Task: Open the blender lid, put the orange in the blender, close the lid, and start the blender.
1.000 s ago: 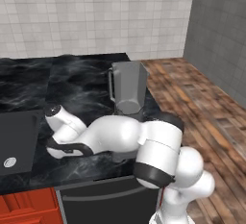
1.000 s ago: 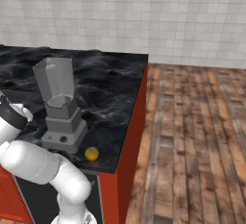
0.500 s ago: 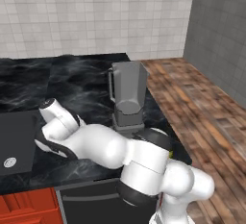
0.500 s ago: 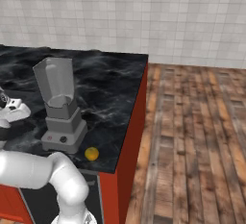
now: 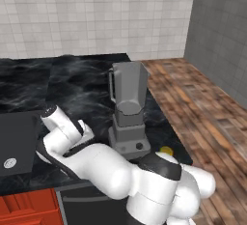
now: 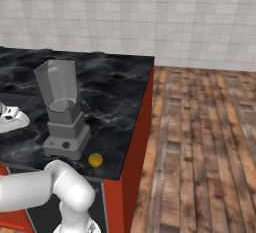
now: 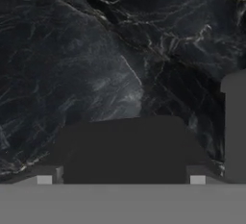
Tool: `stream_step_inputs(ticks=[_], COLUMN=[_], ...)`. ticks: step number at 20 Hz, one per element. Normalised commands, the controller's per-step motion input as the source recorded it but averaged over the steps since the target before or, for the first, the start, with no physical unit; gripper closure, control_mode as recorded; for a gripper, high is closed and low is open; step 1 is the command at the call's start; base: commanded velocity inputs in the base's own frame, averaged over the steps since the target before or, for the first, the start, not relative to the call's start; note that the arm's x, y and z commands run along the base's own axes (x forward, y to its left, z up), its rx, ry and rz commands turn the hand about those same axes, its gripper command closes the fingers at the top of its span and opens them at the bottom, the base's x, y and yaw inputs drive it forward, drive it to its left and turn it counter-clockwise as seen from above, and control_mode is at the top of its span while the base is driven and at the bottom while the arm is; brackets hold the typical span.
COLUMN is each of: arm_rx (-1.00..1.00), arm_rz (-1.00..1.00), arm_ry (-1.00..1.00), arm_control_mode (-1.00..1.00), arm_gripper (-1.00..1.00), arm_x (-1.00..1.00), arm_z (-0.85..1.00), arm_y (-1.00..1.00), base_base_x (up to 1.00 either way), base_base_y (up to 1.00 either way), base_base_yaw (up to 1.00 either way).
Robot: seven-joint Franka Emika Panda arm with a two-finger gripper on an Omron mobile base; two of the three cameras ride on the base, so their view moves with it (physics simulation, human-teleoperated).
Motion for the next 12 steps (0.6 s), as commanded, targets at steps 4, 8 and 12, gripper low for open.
stream_step_inputs(ticks=[4,8,12], arm_rx=[0.07,0.08,0.07], arm_rz=[0.0,0.0,0.0], arm_ry=[-0.26,-0.24,-0.18], arm_control_mode=[-1.0,-1.0,-1.0], arm_gripper=[-1.0,-1.0,-1.0], arm_x=[0.0,-0.01,-0.21], arm_z=[-0.1,-0.21,-0.01], arm_y=[0.0,0.0,-0.06], base_base_x=[0.0,0.0,0.0], base_base_y=[0.0,0.0,0.0], base_base_yaw=[0.0,0.0,0.0])
